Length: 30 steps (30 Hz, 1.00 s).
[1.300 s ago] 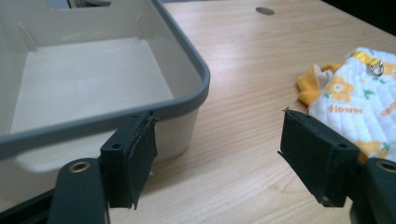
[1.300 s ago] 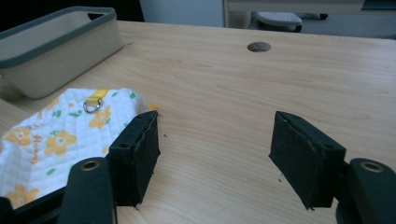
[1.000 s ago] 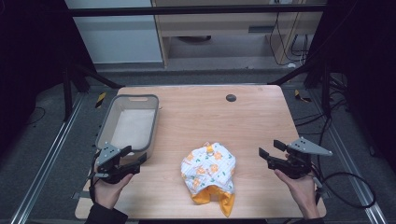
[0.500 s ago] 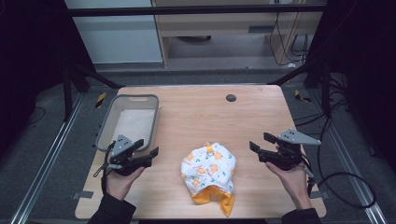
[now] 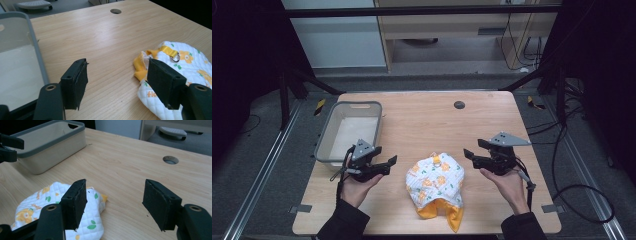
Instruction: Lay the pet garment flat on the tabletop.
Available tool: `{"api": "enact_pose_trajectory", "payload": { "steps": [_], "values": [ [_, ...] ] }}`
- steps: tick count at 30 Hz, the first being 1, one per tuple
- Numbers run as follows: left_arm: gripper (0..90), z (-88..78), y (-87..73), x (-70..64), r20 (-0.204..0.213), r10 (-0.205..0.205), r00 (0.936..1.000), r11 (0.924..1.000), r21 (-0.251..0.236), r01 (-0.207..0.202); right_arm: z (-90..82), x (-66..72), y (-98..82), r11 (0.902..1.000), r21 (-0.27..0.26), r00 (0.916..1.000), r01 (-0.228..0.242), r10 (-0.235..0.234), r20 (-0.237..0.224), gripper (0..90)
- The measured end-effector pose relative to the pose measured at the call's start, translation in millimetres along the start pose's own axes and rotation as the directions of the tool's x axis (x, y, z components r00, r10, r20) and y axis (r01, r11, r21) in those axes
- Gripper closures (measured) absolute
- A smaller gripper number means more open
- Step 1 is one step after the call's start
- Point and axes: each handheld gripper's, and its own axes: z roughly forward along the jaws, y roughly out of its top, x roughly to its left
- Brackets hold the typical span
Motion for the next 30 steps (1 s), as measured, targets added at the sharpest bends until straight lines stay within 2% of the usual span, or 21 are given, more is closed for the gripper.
{"api": "enact_pose_trajectory", "payload": {
  "steps": [8, 16, 20, 22, 30],
  "values": [
    [35.5, 19.4, -6.9, -8.2, 0.029, 0.01, 0.9995, 0.999, 0.044, -0.011, 18.5, 1.1, -15.2, 0.9987, 0.049, 0.9999, -0.01, 0.011, -0.003, 37.2],
    [35.8, 36.6, -11.4, -20.5, 0.06, 0.024, 0.9979, 0.9961, 0.083, -0.029, 31.6, 2.7, -27.5, 0.9954, 0.095, 0.9993, -0.008, 0.011, -0.037, 38.6],
    [35.6, 43.6, -12.2, -27.2, 0.083, 0.045, 0.9956, 0.9939, 0.097, -0.053, 38.5, 5.8, -30.9, 0.9927, 0.121, 0.9987, 0.008, -0.002, -0.051, 39.3],
    [35.7, 47.5, -13.1, -30.0, 0.091, 0.051, 0.9946, 0.9923, 0.108, -0.06, 41.5, 7.6, -33.0, 0.991, 0.134, 0.9981, 0.002, 0.006, -0.061, 40.0],
    [41.2, 60.7, -19.6, -34.2, 0.111, 0.046, 0.9927, 0.9856, 0.157, -0.063, 54.0, 14.0, -40.7, 0.9847, 0.173, 0.9952, 0.017, 0.0, -0.098, 42.8]
  ]
}}
